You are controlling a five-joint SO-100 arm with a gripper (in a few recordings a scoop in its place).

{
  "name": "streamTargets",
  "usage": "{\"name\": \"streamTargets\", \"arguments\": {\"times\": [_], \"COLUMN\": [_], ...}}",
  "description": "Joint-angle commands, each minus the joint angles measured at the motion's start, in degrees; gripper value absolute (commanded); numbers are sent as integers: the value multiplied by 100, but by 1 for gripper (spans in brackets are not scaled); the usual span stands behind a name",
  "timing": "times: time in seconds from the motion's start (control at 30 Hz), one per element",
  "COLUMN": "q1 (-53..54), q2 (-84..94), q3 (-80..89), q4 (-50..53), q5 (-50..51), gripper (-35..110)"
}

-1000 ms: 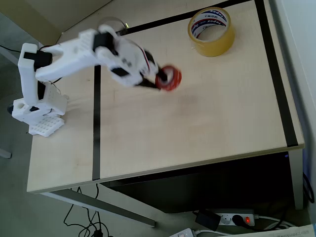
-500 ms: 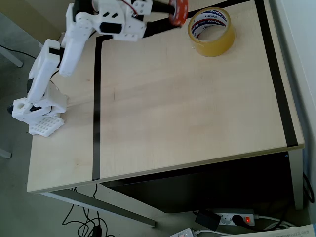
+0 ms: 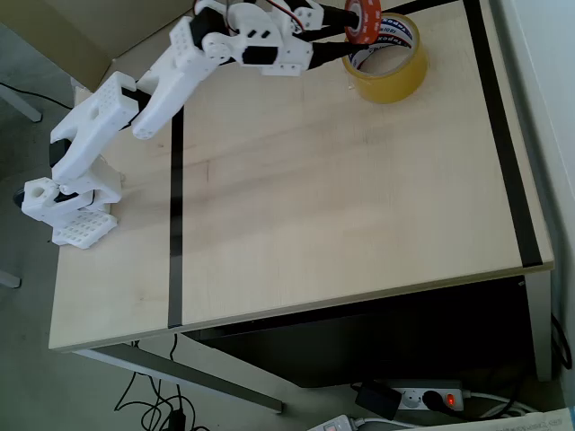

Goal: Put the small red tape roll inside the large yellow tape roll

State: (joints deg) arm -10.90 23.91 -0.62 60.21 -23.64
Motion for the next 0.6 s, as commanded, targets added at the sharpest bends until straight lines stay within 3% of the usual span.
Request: {"name": "streamTargets", "arguments": {"times": [0.0, 0.17, 0.27, 0.57], "q1": [-105, -114, -132, -141], "q2": [202, -97, -114, -53], "q3": [-211, -211, -70, -62], "q4": [-316, -343, -220, 237], "q5": [-105, -105, -97, -97], "gripper": [0, 0, 11, 21]}}
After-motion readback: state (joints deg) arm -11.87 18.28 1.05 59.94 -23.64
